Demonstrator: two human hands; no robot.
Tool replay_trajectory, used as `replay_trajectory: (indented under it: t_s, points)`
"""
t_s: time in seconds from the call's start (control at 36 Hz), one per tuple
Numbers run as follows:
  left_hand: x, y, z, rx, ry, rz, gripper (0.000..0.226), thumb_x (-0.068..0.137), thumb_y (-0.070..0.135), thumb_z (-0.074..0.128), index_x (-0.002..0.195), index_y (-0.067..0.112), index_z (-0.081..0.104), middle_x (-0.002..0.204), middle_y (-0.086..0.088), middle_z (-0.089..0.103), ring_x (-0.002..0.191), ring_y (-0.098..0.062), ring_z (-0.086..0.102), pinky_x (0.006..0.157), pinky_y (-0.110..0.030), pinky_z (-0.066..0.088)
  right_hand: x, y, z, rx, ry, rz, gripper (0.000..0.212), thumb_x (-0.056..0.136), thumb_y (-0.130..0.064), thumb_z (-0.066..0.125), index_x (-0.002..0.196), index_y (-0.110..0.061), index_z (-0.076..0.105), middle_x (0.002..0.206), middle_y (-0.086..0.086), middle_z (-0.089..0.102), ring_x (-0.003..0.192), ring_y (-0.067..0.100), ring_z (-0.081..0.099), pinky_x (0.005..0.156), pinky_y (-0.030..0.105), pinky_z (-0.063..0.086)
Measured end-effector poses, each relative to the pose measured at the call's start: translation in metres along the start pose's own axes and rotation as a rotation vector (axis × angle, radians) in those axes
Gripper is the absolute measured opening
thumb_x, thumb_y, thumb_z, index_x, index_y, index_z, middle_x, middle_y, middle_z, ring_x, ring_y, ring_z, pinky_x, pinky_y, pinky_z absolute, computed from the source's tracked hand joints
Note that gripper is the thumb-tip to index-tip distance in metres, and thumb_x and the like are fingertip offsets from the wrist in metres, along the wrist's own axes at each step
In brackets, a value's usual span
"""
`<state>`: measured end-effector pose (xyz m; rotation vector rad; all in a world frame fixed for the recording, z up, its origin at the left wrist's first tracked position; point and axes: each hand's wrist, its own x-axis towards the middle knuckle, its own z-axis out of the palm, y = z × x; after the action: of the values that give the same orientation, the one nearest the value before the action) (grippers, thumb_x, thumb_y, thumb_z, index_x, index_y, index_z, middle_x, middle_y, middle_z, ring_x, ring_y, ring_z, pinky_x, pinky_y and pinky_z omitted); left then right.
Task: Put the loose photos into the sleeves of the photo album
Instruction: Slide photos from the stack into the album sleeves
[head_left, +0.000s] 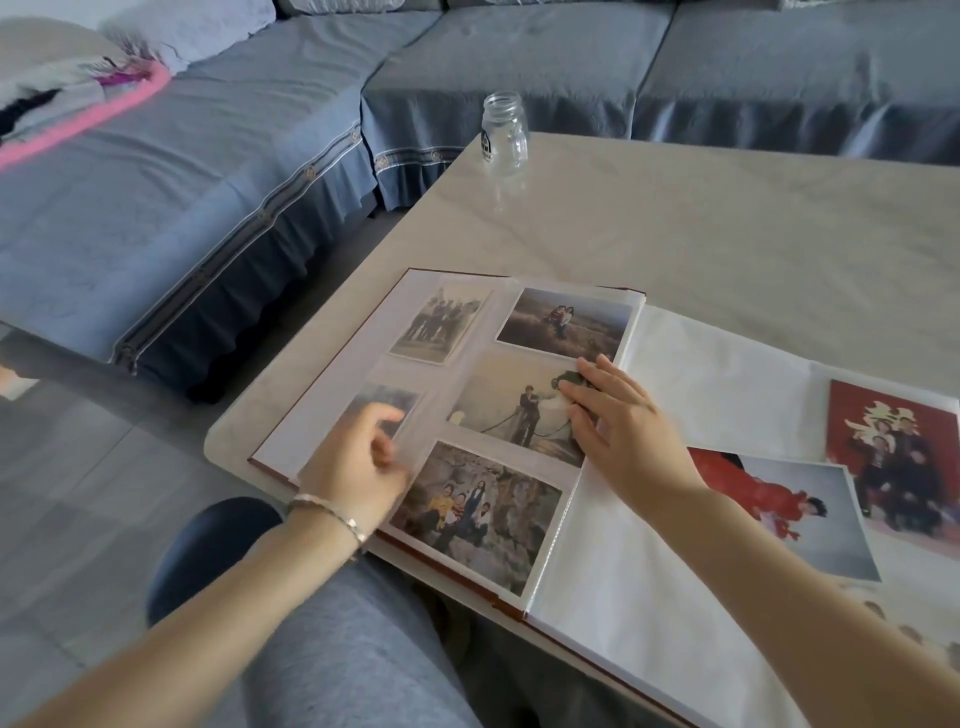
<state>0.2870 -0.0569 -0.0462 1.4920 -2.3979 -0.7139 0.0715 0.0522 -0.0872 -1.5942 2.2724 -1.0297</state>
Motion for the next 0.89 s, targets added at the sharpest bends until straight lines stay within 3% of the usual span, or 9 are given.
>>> replay_trajectory:
  t_s: [0.08,0.19,0.31,0.44,0.5,0.58,0.69,0.78,0.89]
  points:
    - [-0.004,0.007,0.018,0.082,0.086,0.422,0.039,0.082,0.013,0.065,0.120,0.007,0.057,0.118,-0.008,0.059,0.113,-0.022,0.055,0.090,-0.035,0.050,0.000,0.000,0.000,-0.010,-0.005,-0.002,0.030,0.094,-0.014,0.053,0.123,-0.012,0.061,0.140,0.004,0.048,0.138,0.018,0.031,0.106,0.019,0.020]
    - [-0.013,0.025,0.037,0.166,-0.260,0.693,0.058,0.095,0.054,0.019,0.147,0.028,0.017,0.157,0.007,0.006,0.143,-0.003,0.002,0.117,-0.024,0.005,0.001,0.000,0.000,-0.006,0.001,-0.003,0.030,0.093,-0.014,0.054,0.122,-0.012,0.061,0.139,0.004,0.048,0.137,0.018,0.032,0.107,0.019,0.020]
    - [-0.015,0.026,0.046,0.372,-0.366,0.587,0.070,0.071,0.073,-0.022,0.133,0.041,-0.028,0.139,0.023,-0.038,0.130,0.005,-0.035,0.112,-0.021,-0.019,0.001,-0.001,-0.001,0.001,-0.011,0.003,0.031,0.094,-0.016,0.053,0.124,-0.014,0.060,0.140,0.002,0.047,0.138,0.015,0.030,0.107,0.018,0.019]
    - [-0.003,0.019,0.041,0.370,-0.361,0.358,0.087,0.053,0.075,-0.037,0.131,0.040,-0.030,0.146,0.015,-0.033,0.128,0.004,-0.036,0.102,-0.013,-0.024,0.000,-0.006,-0.012,0.012,-0.115,0.005,0.036,0.097,-0.023,0.047,0.133,-0.019,0.051,0.148,-0.004,0.035,0.141,0.008,0.018,0.108,0.013,0.011]
    - [-0.001,0.027,0.040,0.421,-0.339,0.321,0.090,0.062,0.075,-0.030,0.141,0.033,-0.020,0.152,0.010,-0.021,0.138,-0.002,-0.022,0.108,-0.019,-0.016,-0.004,-0.006,-0.023,0.004,-0.150,0.034,0.038,0.096,-0.026,0.048,0.133,-0.020,0.051,0.148,-0.005,0.035,0.139,0.009,0.024,0.110,0.018,0.017]
    - [0.002,0.050,0.038,0.455,-0.179,0.293,0.057,0.098,0.046,0.020,0.147,0.018,0.020,0.156,0.000,0.014,0.142,-0.015,0.014,0.116,-0.026,0.007,-0.018,0.003,-0.044,-0.043,-0.083,0.141,0.035,0.093,-0.021,0.054,0.127,-0.019,0.056,0.136,-0.001,0.047,0.126,0.015,0.041,0.103,0.022,0.031]
    - [0.003,0.090,0.046,0.301,-0.093,0.397,0.041,0.093,0.022,0.049,0.134,0.017,0.046,0.145,-0.003,0.034,0.133,-0.021,0.033,0.109,-0.031,0.027,-0.048,0.025,-0.081,-0.042,0.141,0.400,0.032,0.088,-0.017,0.061,0.119,-0.017,0.061,0.112,0.001,0.055,0.091,0.012,0.054,0.076,0.020,0.041]
    - [0.006,0.124,0.063,0.200,-0.114,0.586,0.048,0.087,0.027,0.060,0.132,0.014,0.049,0.139,-0.001,0.042,0.128,-0.021,0.040,0.105,-0.029,0.028,-0.074,0.042,-0.108,-0.066,0.182,0.569,0.034,0.088,-0.024,0.061,0.121,-0.019,0.057,0.117,-0.001,0.053,0.084,0.013,0.054,0.071,0.022,0.044]
    - [0.007,0.169,0.090,0.312,-0.409,0.586,0.078,0.080,0.054,0.063,0.142,0.022,0.028,0.140,0.001,0.038,0.128,-0.017,0.036,0.104,-0.029,0.031,-0.097,0.055,-0.129,-0.170,0.043,0.753,0.055,0.085,-0.043,0.061,0.131,-0.019,0.045,0.113,0.004,0.060,0.087,0.020,0.061,0.072,0.037,0.056]
